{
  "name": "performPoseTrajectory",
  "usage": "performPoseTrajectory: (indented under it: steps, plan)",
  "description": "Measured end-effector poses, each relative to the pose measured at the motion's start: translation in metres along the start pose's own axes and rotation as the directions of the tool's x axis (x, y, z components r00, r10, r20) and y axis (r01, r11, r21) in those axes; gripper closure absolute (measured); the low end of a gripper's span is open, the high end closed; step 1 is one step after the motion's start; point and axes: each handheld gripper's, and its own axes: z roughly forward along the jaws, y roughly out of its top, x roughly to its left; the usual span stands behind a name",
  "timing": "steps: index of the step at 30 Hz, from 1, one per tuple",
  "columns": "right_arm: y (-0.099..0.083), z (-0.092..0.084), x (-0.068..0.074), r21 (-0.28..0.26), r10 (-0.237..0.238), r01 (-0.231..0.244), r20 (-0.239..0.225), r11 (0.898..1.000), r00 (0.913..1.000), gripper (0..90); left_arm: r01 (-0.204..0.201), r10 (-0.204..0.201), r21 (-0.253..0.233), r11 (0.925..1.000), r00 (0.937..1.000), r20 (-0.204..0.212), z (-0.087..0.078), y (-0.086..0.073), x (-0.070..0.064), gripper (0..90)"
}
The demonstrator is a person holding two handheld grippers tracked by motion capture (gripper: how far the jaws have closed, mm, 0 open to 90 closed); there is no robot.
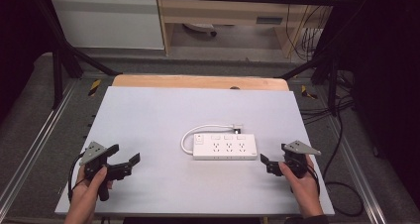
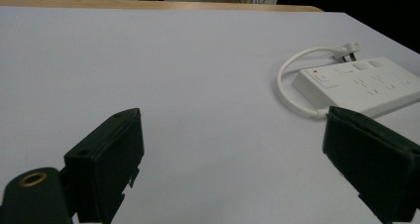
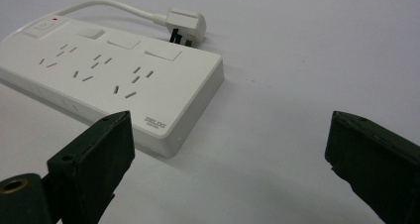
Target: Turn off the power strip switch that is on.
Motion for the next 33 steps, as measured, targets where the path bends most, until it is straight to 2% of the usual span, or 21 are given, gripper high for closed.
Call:
performPoseTrajectory:
  steps: [12, 18, 23, 33]
  plan:
    - [0.005, -0.004, 0.000, -0.027, 0.000, 0.001, 0.014, 1.000, 0.9999, 4.8, 0.010, -0.010, 0.002, 0.9999, 0.9999, -0.008, 0.000, 0.000, 0.003, 6.8]
    - [0.011, -0.009, 0.001, -0.061, 0.026, -0.025, 0.021, 0.998, 0.9994, 3.8, 0.010, -0.010, 0.007, 0.9999, 0.9999, -0.005, 0.000, 0.000, 0.002, 6.6]
    - [0.017, -0.012, 0.004, -0.058, 0.034, -0.033, 0.017, 0.998, 0.9993, 3.9, 0.009, -0.009, 0.016, 0.9998, 0.9999, -0.004, 0.002, 0.000, 0.001, 6.6]
    - [0.037, -0.004, 0.015, -0.050, -0.010, 0.010, 0.001, 0.999, 0.9999, 4.7, 0.001, 0.000, 0.031, 0.9995, 0.9999, -0.015, 0.004, -0.001, 0.001, 6.4]
